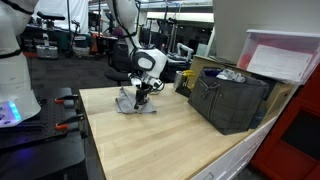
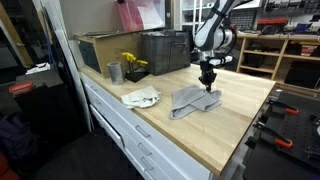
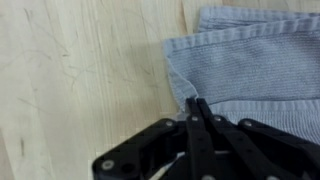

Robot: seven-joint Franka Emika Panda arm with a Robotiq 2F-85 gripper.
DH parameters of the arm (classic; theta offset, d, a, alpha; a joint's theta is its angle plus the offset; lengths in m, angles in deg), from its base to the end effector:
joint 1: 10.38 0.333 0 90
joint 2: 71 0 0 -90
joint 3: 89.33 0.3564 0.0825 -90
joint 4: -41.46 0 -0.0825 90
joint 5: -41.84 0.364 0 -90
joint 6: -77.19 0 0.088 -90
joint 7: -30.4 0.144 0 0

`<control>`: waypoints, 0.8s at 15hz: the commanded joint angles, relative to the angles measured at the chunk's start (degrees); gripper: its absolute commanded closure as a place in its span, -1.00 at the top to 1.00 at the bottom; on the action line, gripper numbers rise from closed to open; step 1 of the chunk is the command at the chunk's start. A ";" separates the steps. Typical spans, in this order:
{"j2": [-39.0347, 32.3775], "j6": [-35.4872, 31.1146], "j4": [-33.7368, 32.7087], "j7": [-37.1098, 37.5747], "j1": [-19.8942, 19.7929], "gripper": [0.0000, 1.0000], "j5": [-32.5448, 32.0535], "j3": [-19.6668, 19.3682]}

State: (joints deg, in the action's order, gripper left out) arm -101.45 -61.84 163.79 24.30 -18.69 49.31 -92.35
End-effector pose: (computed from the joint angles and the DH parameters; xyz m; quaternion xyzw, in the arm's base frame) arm 0.5331 -0.1040 0.1521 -0.9879 0.0971 0.1137 0.0406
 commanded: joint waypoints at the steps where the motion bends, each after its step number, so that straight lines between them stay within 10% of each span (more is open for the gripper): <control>1: 4.79 1.25 1.63 -1.76 -5.45 -0.98 7.23 1.36; 12: 15.97 -11.12 4.97 3.44 -12.04 -0.98 17.81 -7.72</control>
State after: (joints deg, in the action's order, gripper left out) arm -89.47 -66.47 164.62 24.63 -31.38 67.10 -97.87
